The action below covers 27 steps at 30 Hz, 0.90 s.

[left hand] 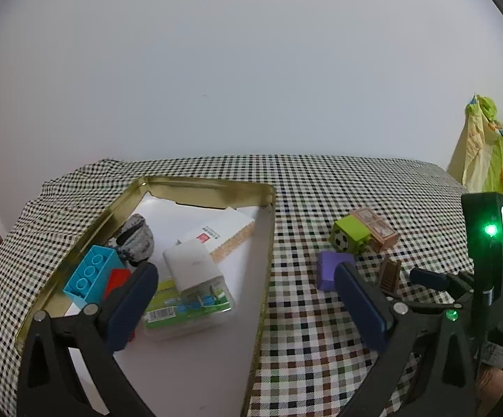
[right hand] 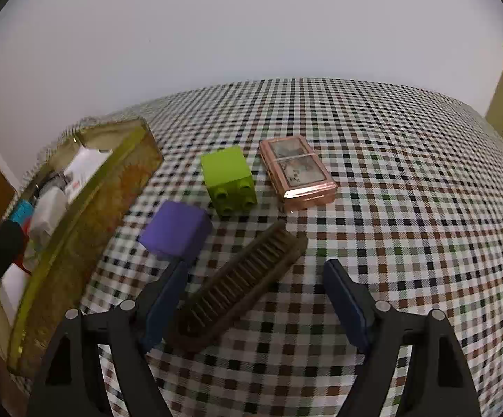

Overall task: Organize rigid objects
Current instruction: 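Move both grippers back to the remaining blocks and grasp the brown comb with the right gripper, then grasp the purple cube with the left gripper while the right holds the comb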

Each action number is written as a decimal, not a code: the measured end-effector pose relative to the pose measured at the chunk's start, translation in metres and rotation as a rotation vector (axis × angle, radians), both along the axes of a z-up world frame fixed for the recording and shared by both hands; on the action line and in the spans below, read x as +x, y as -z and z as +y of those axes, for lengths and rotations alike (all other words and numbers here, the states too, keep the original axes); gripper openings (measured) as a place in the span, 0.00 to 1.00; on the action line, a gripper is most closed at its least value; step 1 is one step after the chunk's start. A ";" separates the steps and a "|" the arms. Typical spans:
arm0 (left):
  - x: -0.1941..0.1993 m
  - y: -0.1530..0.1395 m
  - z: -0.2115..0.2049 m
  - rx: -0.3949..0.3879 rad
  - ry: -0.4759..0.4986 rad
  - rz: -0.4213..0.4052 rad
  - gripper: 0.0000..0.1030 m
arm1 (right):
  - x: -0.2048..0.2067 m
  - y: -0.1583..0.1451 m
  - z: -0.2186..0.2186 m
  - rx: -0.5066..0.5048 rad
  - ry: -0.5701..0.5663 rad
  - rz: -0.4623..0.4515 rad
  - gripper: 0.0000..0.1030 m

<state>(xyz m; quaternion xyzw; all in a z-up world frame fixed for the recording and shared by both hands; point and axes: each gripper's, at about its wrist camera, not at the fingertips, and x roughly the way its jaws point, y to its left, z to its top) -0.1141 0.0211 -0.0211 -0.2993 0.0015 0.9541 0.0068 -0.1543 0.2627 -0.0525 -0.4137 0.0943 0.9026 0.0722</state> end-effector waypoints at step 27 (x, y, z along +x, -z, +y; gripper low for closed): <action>-0.031 0.028 0.088 -0.031 0.269 -0.138 0.87 | 0.026 -0.003 0.069 0.008 0.060 0.016 0.27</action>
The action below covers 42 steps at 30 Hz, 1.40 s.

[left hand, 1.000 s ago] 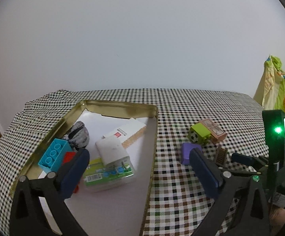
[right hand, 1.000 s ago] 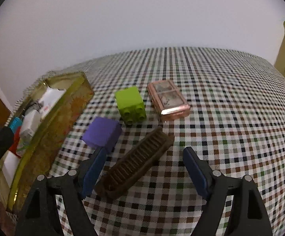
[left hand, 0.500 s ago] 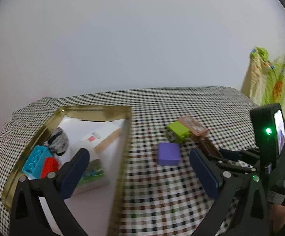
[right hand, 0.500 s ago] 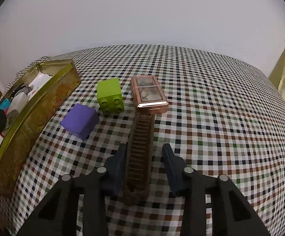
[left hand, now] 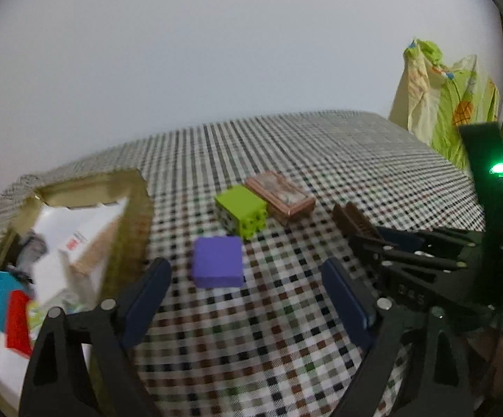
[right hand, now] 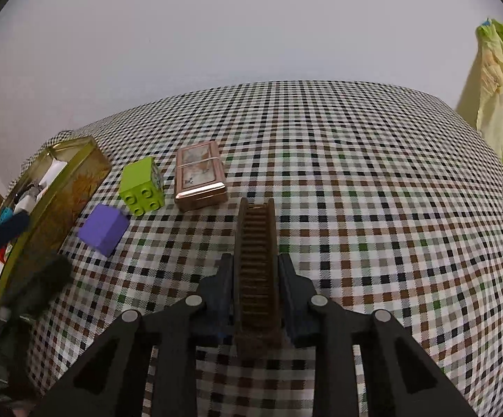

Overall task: Organize rigid objects
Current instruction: 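Grasp the purple cube with the left gripper while the right holds the comb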

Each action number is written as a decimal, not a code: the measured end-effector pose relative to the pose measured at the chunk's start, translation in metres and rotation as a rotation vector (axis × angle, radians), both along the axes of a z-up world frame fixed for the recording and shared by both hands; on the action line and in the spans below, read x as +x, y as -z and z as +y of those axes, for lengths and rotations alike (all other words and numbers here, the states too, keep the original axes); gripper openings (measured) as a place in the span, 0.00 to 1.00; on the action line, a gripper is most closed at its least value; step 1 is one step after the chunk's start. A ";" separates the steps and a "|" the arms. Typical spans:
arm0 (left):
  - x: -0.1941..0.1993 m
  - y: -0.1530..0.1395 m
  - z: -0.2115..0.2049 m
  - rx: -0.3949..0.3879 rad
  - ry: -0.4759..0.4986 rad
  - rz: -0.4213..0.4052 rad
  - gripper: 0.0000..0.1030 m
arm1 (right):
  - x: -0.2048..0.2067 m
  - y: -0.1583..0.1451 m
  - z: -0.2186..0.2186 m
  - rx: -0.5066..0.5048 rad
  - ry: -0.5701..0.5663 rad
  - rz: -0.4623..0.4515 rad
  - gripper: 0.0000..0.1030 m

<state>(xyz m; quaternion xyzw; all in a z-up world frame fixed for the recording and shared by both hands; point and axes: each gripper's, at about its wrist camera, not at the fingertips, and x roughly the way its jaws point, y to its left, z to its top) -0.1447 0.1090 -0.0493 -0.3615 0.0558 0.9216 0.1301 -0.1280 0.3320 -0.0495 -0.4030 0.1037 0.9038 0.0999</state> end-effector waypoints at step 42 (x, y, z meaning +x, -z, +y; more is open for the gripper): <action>-0.024 0.015 -0.019 0.035 -0.106 -0.049 0.38 | -0.001 -0.007 -0.013 0.022 -0.022 0.076 0.27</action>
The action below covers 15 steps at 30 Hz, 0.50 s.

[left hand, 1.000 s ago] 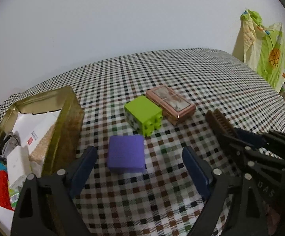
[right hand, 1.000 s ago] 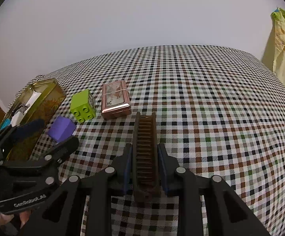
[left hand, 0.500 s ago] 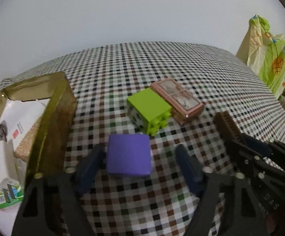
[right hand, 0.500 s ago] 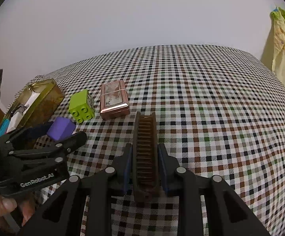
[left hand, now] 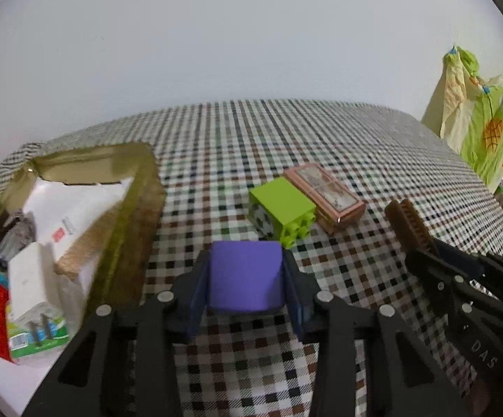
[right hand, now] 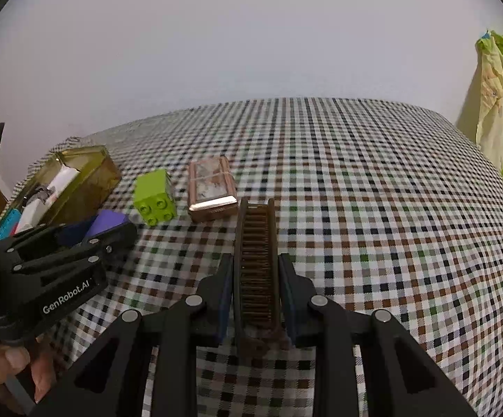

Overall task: Organize rigid objects
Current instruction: 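Grasp the purple cube with the left gripper while the right holds the comb, then lift the purple cube with the left gripper while the right lifts the comb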

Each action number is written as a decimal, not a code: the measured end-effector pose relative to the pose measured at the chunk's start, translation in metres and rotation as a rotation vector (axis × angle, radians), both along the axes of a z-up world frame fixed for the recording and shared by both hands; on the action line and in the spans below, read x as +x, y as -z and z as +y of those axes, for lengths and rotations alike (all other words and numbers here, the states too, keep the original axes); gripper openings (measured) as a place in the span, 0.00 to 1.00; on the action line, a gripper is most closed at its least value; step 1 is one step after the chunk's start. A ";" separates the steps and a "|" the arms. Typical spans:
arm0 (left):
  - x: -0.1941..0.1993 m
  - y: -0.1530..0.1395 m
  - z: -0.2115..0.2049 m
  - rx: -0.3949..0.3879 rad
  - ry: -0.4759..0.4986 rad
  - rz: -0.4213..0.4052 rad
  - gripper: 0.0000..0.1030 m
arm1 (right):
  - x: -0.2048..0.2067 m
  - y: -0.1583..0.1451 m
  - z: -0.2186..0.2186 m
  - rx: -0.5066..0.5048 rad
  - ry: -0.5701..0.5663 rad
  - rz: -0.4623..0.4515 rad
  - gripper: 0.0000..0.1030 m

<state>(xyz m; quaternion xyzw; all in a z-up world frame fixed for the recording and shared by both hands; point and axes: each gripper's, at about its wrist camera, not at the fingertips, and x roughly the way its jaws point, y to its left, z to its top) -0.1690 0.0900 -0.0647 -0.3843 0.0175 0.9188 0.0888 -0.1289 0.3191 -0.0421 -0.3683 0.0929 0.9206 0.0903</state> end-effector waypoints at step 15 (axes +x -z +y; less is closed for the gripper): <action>0.035 -0.024 -0.015 -0.029 -0.082 0.241 0.38 | 0.012 -0.020 -0.026 0.009 -0.027 0.202 0.27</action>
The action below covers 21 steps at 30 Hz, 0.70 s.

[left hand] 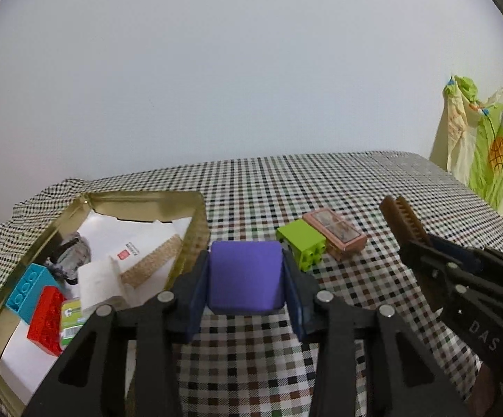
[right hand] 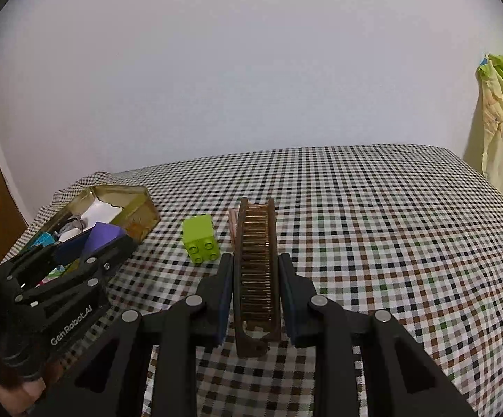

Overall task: Organize rigid objects
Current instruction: 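Lift the purple cube with the left gripper while the right lifts the comb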

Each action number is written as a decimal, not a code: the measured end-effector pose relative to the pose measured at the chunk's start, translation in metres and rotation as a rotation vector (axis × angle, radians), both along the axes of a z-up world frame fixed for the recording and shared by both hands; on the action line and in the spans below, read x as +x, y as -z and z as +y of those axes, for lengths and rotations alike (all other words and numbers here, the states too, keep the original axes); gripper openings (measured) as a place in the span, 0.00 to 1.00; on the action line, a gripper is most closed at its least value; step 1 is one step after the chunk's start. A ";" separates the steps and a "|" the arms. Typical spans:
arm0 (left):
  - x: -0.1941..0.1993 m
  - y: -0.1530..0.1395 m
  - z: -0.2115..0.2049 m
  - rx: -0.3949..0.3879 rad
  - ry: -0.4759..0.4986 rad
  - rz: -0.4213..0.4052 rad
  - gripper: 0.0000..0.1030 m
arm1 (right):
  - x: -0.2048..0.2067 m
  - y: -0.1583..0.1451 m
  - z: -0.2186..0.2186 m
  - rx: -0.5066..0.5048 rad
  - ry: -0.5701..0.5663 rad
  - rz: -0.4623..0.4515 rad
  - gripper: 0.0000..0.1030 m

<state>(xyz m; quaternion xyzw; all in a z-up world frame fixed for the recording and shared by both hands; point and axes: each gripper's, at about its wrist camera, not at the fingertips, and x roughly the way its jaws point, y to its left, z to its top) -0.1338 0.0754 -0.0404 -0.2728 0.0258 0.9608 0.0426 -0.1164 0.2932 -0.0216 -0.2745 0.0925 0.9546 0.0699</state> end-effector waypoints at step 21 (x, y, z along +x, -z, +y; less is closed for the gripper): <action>0.022 -0.009 -0.005 0.001 -0.032 0.099 0.38 | 0.029 -0.017 -0.011 0.055 0.006 0.163 0.27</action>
